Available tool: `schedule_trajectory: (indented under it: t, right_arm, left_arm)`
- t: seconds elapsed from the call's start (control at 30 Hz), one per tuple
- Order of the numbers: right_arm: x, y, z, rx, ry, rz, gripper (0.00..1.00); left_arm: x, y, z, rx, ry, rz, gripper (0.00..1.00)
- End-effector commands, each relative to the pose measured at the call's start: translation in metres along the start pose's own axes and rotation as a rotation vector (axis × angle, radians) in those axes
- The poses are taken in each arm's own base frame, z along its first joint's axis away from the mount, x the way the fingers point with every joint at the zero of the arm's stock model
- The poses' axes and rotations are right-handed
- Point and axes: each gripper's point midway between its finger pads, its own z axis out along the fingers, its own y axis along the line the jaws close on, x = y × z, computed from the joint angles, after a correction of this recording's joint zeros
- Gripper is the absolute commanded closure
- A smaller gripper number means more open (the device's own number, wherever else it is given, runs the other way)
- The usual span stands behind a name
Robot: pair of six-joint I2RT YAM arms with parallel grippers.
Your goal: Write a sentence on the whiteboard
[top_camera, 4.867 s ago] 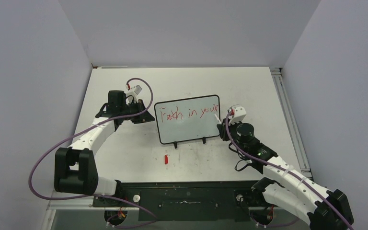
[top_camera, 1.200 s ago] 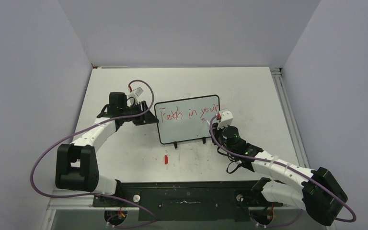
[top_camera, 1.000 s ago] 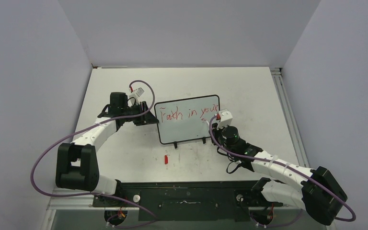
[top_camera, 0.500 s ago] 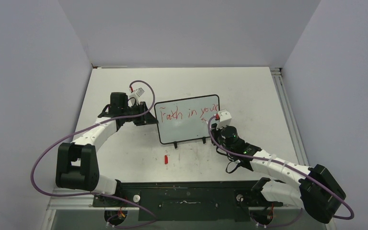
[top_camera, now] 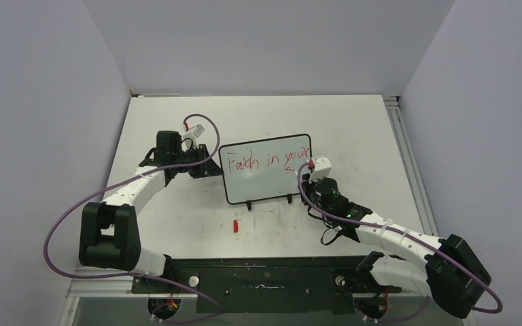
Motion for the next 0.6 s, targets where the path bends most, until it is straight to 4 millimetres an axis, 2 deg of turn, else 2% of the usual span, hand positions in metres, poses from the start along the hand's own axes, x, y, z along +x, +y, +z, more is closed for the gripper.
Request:
schedule_trajectory:
  t: [0.0,0.27,0.57]
  right_arm:
    - [-0.014,-0.01,-0.001,0.045,-0.051,0.023,0.95]
    - [-0.026,-0.007,0.003,0.032,-0.074,0.011,0.95]
    - [-0.03,-0.002,0.01,0.014,-0.075,-0.008,0.95]
  left_arm:
    - [-0.017,-0.008,-0.001,0.016,-0.039,0.053,0.86]
    - [-0.018,-0.009,-0.002,0.017,-0.039,0.057,0.86]
    - [-0.018,-0.01,-0.002,0.02,-0.04,0.058,0.87]
